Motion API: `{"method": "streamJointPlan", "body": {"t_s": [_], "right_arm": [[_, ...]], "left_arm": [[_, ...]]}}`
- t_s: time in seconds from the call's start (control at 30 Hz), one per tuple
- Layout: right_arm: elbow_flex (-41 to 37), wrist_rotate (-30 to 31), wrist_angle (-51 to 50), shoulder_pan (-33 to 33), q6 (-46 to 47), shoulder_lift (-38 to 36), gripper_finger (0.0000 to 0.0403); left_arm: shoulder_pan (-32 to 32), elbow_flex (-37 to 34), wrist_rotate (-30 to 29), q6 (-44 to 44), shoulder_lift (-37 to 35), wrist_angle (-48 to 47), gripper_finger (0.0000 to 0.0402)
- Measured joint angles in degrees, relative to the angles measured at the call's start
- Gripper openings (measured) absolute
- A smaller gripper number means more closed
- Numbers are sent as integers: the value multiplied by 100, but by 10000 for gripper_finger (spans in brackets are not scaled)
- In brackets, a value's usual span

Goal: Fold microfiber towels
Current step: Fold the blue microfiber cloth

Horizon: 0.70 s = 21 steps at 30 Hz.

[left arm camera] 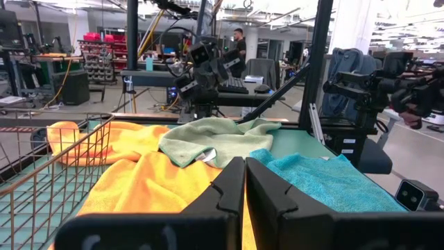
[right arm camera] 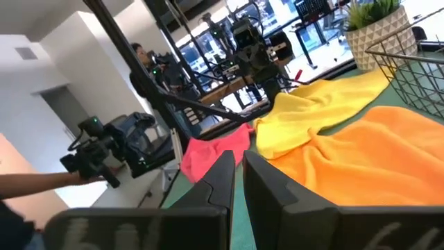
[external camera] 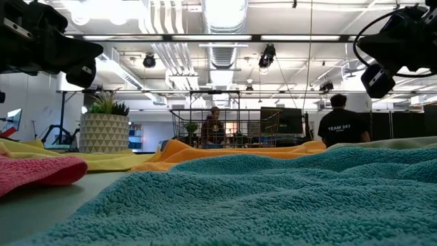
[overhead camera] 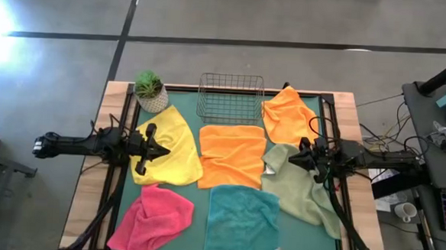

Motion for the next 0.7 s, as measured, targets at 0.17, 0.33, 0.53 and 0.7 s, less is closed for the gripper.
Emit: {"method": "streamJointPlan", "body": {"t_s": [0.17,0.33,0.53,0.7], "right_arm": [[-1,148,574,1,0,9,22],[188,1009,1252,1,-4,16,22],[1066,1073,1282,-1,180,218,22],[2081,1012,819,1,350,944,22]], "left_arm": [[2,1,0,-1,0,-1,0],[1,0,0,-1,1,-2,0],[1,1,0,-1,0,-2,0],[2,0,0,0,0,0,0]]}}
